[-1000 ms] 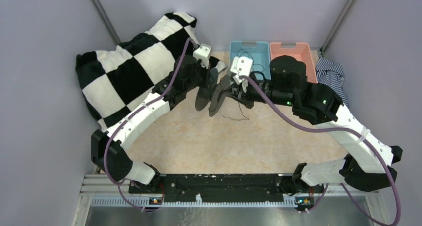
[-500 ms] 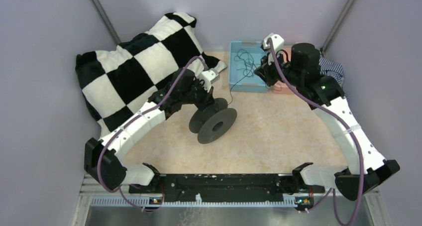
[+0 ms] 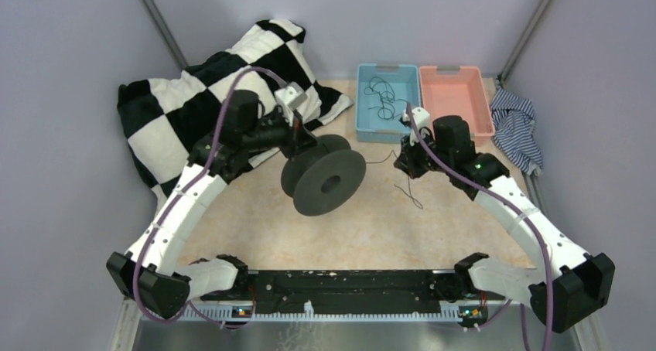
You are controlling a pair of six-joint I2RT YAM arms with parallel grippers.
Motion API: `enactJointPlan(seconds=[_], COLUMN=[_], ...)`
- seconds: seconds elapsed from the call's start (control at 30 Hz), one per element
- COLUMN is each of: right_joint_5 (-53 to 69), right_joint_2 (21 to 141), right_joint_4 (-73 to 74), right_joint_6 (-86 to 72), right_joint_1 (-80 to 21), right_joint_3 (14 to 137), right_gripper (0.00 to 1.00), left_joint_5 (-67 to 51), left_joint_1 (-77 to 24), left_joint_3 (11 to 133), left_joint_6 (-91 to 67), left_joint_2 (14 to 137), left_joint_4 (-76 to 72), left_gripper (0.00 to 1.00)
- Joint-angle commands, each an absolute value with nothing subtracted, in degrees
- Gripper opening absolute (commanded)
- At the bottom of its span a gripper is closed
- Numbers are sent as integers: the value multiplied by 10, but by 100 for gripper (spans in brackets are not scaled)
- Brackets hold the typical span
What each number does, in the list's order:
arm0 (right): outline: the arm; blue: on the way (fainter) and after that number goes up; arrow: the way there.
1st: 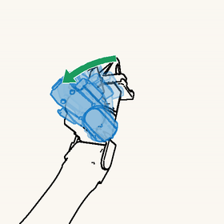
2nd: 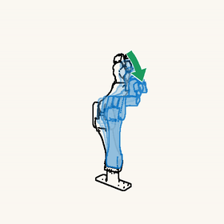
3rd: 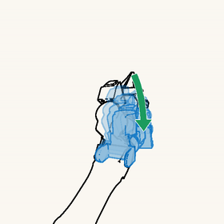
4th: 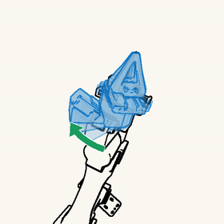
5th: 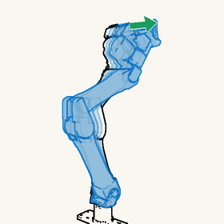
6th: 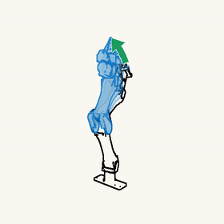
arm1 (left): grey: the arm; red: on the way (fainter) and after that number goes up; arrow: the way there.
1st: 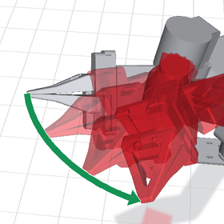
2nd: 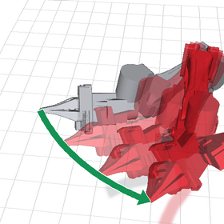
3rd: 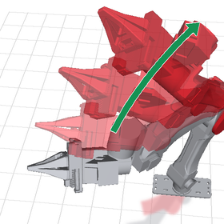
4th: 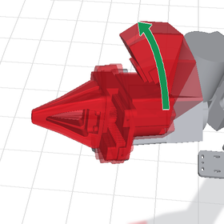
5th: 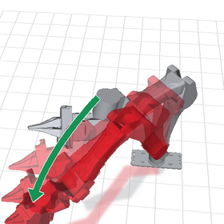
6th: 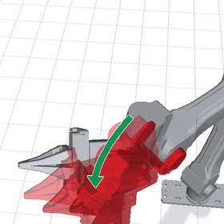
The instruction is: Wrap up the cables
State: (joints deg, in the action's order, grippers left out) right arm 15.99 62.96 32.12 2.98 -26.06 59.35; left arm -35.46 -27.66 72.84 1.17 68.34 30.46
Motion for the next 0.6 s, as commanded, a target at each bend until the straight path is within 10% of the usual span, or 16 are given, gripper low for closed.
enactJointPlan(seconds=[0.0, 0.57], right_joint_5=[164, 279], right_joint_2=[601, 573], right_joint_4=[244, 136], right_joint_6=[-34, -130], right_joint_1=[-258, -259], right_joint_3=[543, 415], right_gripper=[0, 0], left_joint_5=[-440, -128], left_joint_1=[-199, -152], left_joint_3=[800, 709], left_joint_6=[-64, -356], left_joint_2=[658, 614], left_joint_4=[240, -47], left_gripper=[0, 0])
